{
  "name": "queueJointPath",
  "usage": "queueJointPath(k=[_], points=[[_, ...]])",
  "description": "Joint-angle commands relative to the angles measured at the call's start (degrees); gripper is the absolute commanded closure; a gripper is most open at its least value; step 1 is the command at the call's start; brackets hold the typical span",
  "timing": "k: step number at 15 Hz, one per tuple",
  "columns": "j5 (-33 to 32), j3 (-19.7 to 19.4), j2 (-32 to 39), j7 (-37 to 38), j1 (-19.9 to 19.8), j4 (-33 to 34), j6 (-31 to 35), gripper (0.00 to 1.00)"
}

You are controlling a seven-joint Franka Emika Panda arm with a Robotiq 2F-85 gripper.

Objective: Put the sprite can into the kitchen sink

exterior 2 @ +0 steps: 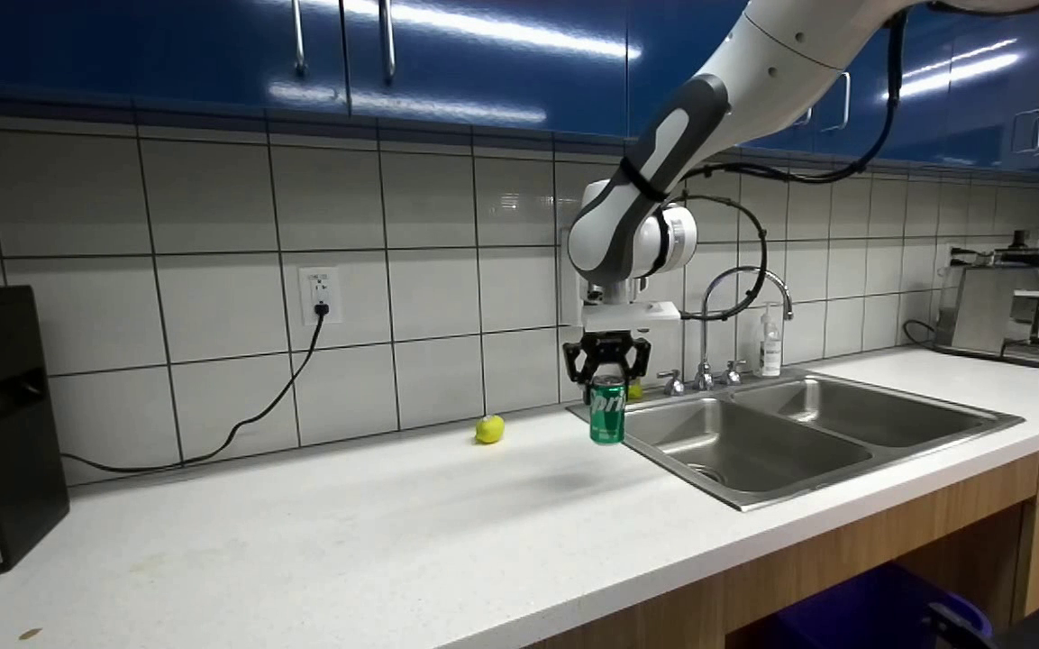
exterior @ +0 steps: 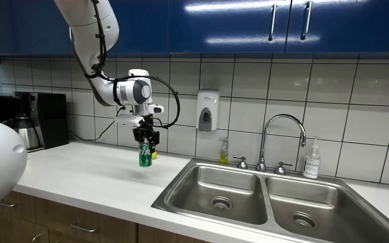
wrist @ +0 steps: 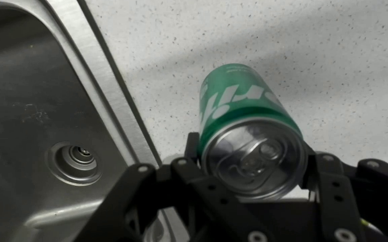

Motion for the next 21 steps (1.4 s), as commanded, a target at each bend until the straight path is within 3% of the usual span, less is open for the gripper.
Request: queueJointPath(k=[1,4,5,19,20,21], points=[[-0.99,-0.44,-2.08,2.48,-1.46,-1.27,1.52,0.62],[-1.35,-1.31,-2.29,3.32,-1.84,-1.45,2.92,0.62],[-0.30,-0.56,-0.07,1.05,-2.02,-0.01,1.76,0.37],[-0.31,-0.87,-0.19,1.67,-2.21,-0.14,2.29,0.37],[-0.31,-0.87,-0.19,1.68,-2.21,-0.14,2.30,0.62],[-0.16,-0.93,0.01,1.54,-2.37,-0.03,2.40,0.62]])
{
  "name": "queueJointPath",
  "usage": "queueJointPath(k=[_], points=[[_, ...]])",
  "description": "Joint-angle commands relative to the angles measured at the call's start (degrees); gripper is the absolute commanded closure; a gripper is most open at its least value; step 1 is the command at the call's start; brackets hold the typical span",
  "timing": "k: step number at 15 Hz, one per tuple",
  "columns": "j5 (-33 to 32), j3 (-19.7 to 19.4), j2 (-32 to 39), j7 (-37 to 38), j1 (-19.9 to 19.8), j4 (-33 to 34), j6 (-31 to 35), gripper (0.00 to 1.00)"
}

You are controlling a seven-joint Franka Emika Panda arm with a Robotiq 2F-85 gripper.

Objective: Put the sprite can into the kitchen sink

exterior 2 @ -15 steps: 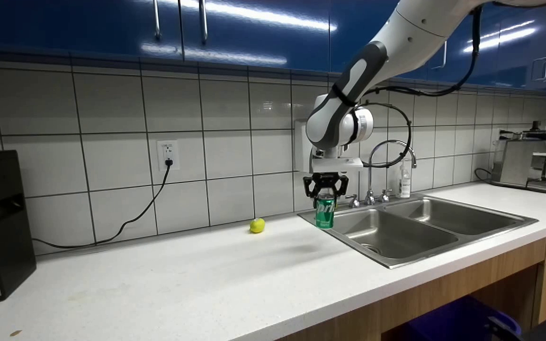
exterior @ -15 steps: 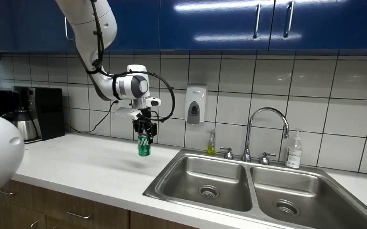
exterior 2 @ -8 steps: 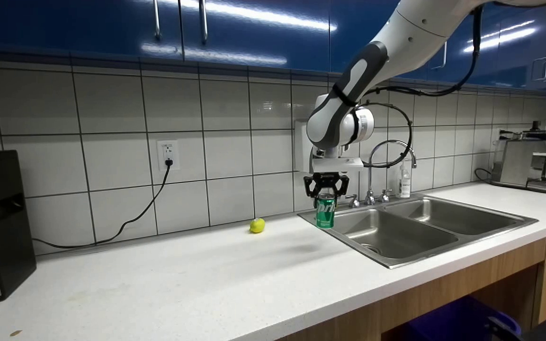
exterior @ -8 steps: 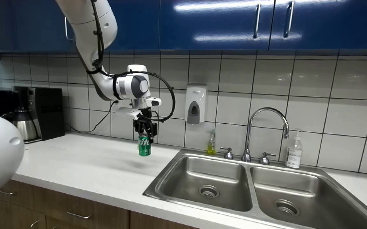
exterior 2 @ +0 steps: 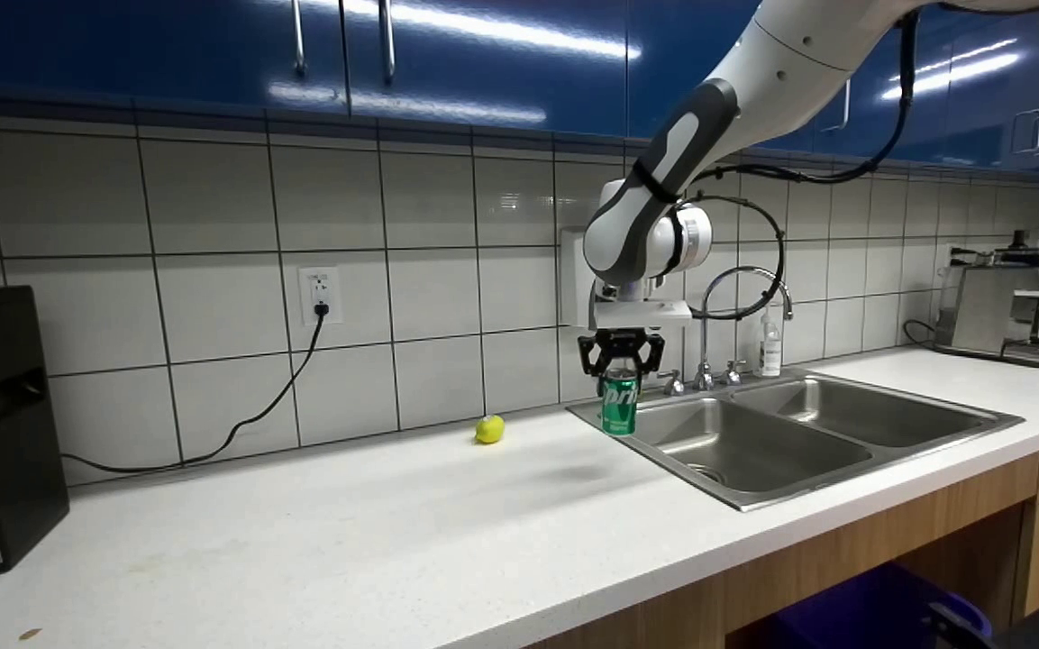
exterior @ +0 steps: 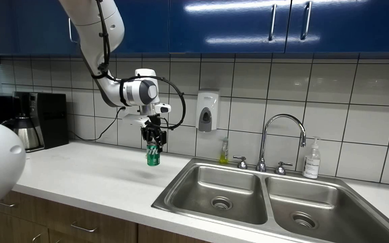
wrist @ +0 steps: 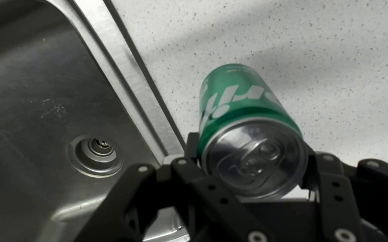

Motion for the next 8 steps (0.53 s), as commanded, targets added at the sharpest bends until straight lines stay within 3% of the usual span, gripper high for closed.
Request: queueJointPath(k=[1,8], points=[[-0.45,0.42,0.54,0.34,-1.16,0.40,0.57,0.62],[-0.69,-2.79,2.45,1.26,-3.44,1.21,3.27,0.62]])
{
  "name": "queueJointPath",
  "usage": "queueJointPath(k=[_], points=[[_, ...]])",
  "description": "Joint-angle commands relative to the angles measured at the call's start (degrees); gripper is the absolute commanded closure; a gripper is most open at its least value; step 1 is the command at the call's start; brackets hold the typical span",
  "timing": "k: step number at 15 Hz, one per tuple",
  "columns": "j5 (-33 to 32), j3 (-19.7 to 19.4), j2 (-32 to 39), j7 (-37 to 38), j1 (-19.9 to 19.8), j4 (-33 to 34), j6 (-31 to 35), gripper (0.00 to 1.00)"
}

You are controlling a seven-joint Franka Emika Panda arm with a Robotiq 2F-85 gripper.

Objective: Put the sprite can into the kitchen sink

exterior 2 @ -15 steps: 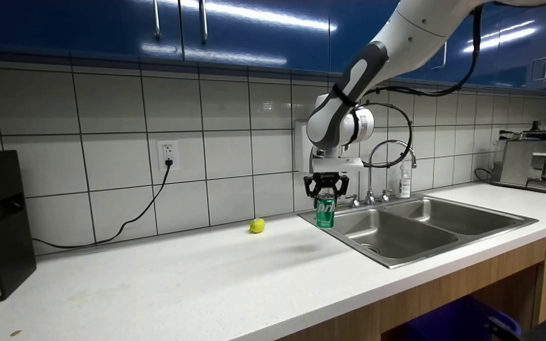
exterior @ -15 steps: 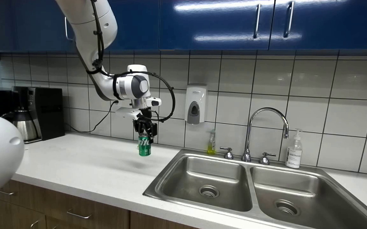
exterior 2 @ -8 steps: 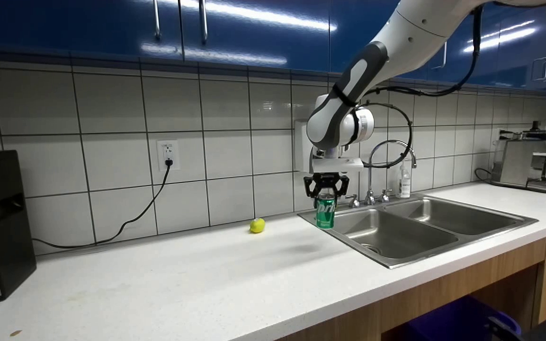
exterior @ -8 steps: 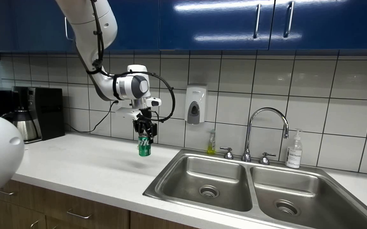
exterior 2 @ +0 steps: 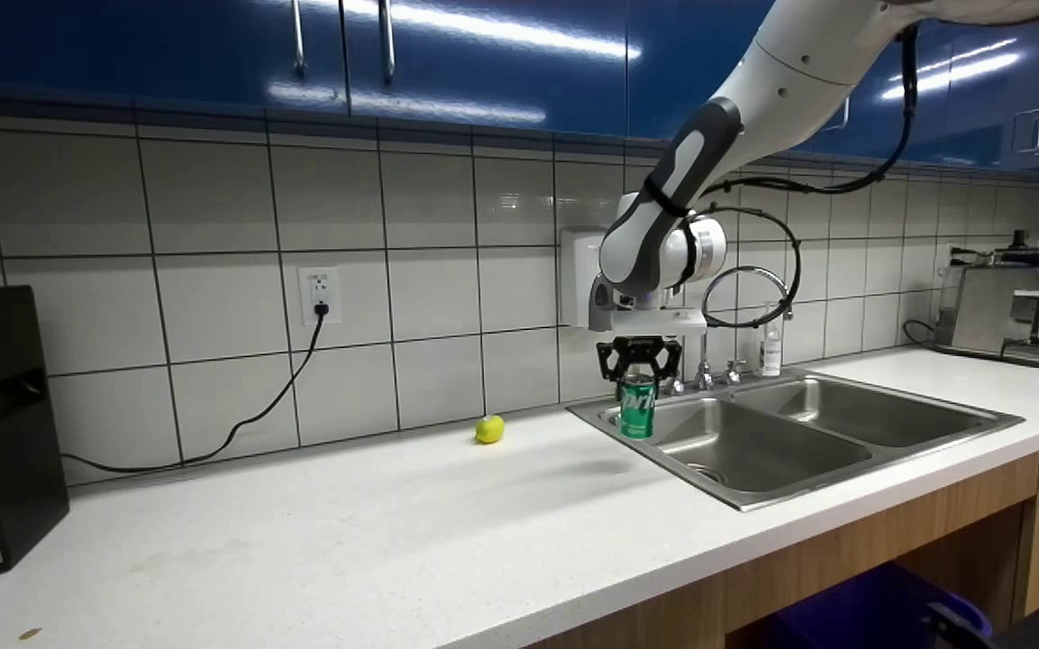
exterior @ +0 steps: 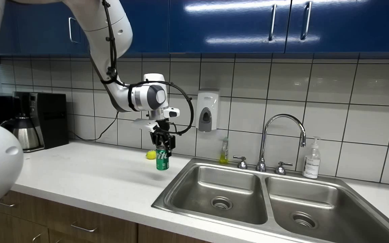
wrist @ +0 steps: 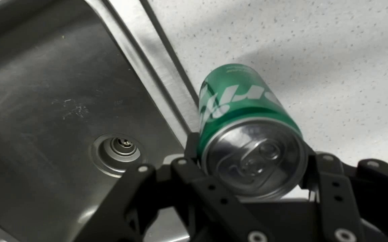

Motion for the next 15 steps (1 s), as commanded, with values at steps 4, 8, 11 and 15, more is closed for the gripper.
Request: queueJointPath(k=[4,8,11,15], points=[[-0.74,-3.16,1.51,1.60,-2.98,0.86,2.66,0.62],[-0.83,-5.60,3.43,2.01,-4.31,1.19,4.18,0.62],[-0.29,-7.31,5.31,1.77,-5.51,1.86,5.77,0.62],[0.29,-9.23,8.18,1.43,-6.80,3.23,7.41,0.62]])
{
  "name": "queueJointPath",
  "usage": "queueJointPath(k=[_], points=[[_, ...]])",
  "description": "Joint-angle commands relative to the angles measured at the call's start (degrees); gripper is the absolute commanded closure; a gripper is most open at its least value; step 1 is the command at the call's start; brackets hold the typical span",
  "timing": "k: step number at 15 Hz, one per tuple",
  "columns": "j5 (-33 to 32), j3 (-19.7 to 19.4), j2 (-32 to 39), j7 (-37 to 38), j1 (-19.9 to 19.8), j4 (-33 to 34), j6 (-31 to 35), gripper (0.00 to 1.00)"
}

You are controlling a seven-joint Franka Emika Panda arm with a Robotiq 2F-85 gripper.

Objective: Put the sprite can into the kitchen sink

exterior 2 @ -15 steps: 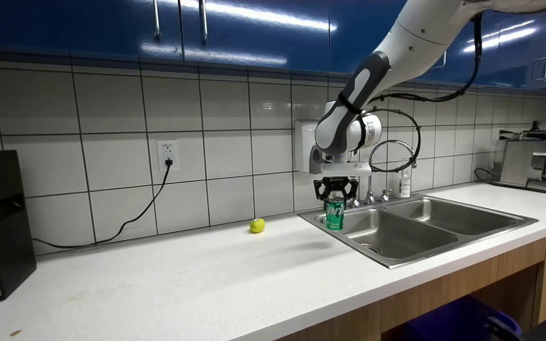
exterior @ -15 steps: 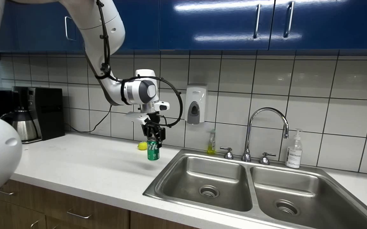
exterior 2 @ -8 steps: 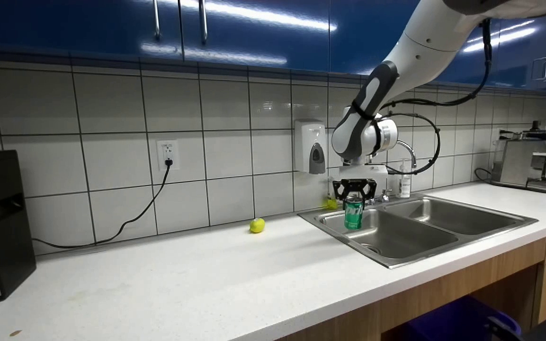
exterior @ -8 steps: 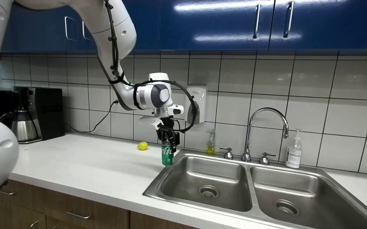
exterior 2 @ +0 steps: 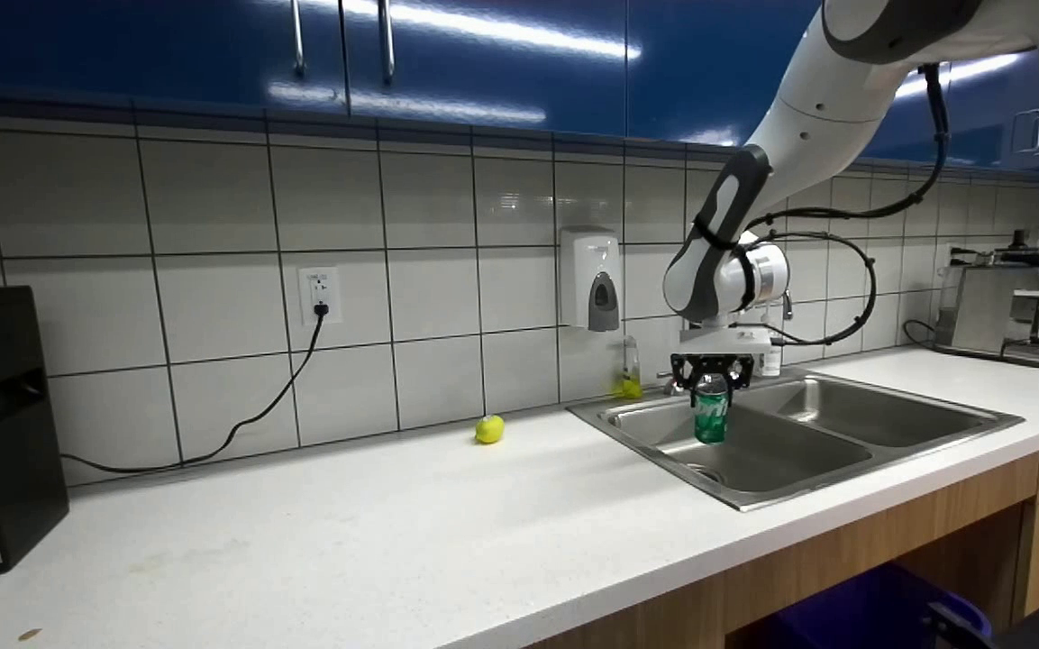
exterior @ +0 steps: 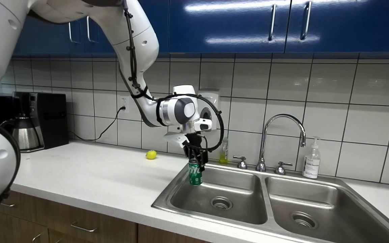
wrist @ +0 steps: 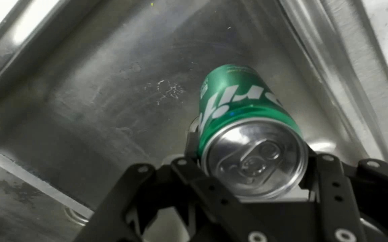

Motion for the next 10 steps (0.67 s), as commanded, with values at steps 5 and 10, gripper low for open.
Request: queueJointPath(k=[5,10], points=[[1.98,-0.94,6.70,-0.01,-2.82,5.26,1.59,0.62],[4.10,-0.81,11.89,-0.47,-3.78,9.00,1.55,0.62]])
